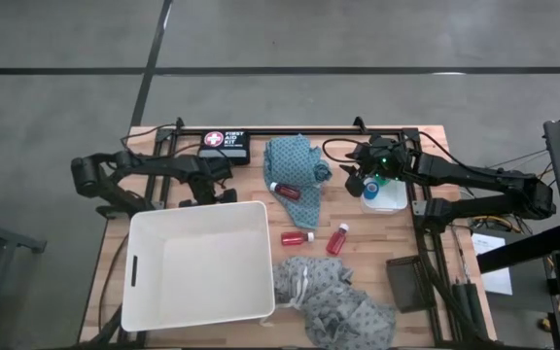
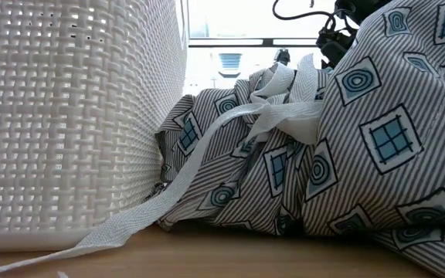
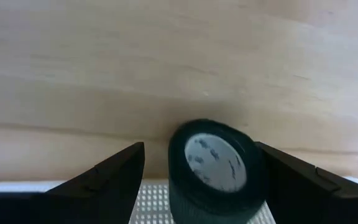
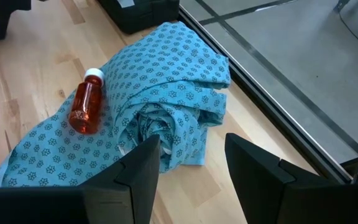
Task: Pick & Place Medicine items
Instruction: Put the green bandage into the small white bin
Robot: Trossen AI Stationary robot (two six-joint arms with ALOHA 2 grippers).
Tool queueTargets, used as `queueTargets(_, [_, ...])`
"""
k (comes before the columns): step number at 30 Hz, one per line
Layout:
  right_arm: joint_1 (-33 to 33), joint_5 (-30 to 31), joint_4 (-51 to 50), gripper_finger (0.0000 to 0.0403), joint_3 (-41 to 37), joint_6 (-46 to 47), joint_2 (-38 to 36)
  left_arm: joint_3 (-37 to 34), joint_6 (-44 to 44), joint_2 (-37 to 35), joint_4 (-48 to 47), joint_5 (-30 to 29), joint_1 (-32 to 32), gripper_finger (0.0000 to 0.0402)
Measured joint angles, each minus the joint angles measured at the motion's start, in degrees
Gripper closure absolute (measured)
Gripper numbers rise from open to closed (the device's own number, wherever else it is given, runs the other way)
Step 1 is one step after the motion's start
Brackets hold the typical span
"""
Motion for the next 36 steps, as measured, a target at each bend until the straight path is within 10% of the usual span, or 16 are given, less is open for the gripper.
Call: queueTargets(36, [0.0,0.0,0.0,0.0223,0.0,0.0,0.0,0.0,1.7,3.4,2.4,3.9,0.4,0.0236])
